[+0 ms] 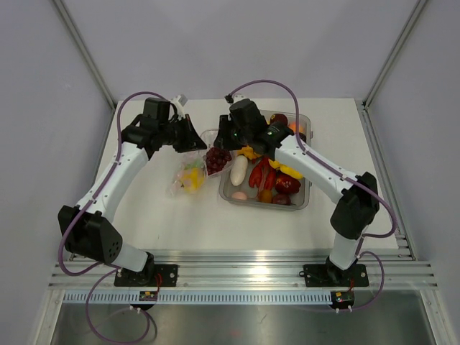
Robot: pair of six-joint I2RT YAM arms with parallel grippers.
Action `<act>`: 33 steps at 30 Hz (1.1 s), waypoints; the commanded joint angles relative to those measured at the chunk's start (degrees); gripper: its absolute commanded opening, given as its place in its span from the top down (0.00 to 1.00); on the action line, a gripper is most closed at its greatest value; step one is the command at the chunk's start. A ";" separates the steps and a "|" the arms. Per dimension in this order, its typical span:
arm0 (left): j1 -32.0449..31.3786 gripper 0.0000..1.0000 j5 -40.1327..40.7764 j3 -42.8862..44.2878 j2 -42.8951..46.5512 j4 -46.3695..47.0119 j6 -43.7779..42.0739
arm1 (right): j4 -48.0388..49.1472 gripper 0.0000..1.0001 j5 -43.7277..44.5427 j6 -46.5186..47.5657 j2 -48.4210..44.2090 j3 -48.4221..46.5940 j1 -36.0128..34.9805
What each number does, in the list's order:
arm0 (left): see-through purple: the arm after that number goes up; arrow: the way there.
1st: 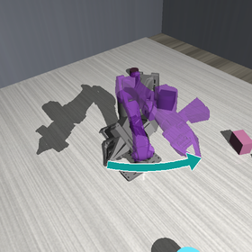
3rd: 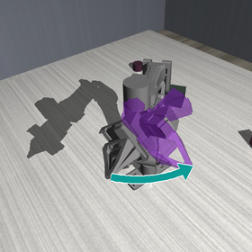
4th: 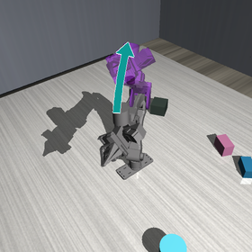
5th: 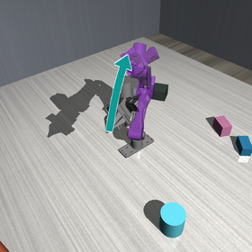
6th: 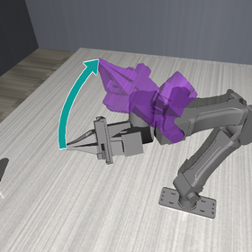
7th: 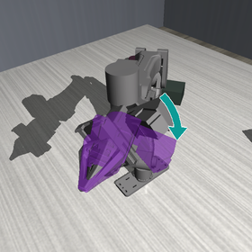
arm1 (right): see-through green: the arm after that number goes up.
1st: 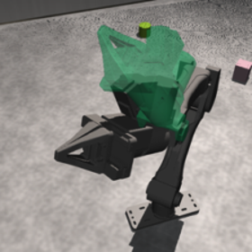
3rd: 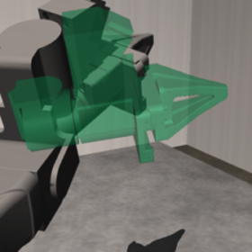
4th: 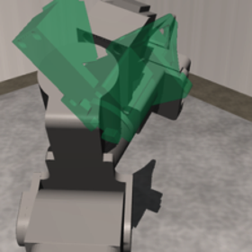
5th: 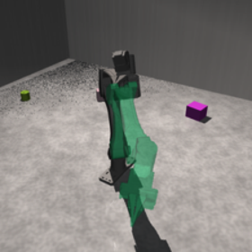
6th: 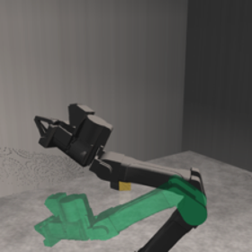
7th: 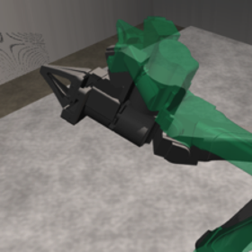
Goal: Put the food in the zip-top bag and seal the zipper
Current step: Place the fake fruit in the zipper food storage bag.
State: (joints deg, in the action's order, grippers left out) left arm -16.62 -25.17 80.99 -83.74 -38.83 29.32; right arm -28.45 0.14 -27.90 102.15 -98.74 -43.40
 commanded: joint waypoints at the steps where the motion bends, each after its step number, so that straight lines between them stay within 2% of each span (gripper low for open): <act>1: 0.63 1.00 -3.92 2.59 1.57 3.76 1.53 | -0.55 0.64 -2.95 0.47 2.17 -3.99 -0.81; 2: 0.71 1.00 -4.01 2.59 1.57 3.76 1.53 | -2.38 0.46 -3.13 0.83 2.44 -4.61 -0.81; 3: 0.80 1.00 -4.01 2.59 1.57 3.76 1.53 | -2.92 0.40 -2.61 1.27 2.35 -4.79 -0.81; 6: 1.15 1.00 -3.92 1.98 1.48 3.85 1.53 | -2.58 0.31 -0.94 2.41 -0.54 -3.39 -0.81; 12: 2.73 1.00 -4.01 0.66 1.92 4.02 1.62 | -1.96 0.35 9.69 2.94 -9.33 3.45 0.24; 16: 4.49 1.00 -4.28 -0.04 2.71 4.11 1.62 | -2.31 0.37 9.53 -0.39 -11.18 9.34 3.14; 19: 5.37 1.00 -3.93 -0.74 3.23 4.02 1.53 | -2.14 0.36 9.53 -2.41 -10.22 14.17 3.23; 23: 5.64 1.00 -3.48 -1.89 3.85 4.29 1.97 | -2.32 0.26 8.91 -4.97 -6.44 16.03 3.23; 26: 5.64 1.00 -3.57 -2.77 4.20 4.64 2.14 | -0.92 0.24 7.59 -6.46 -3.45 17.08 3.23; 33: 5.64 1.00 -3.66 -3.21 4.82 4.81 2.23 | 5.68 0.24 8.82 -9.98 1.37 20.43 3.32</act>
State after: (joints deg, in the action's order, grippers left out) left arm -11.18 -27.22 77.65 -81.67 -37.30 30.79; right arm -28.27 7.66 -35.05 102.30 -78.11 -40.01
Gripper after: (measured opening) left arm 0.008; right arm 0.763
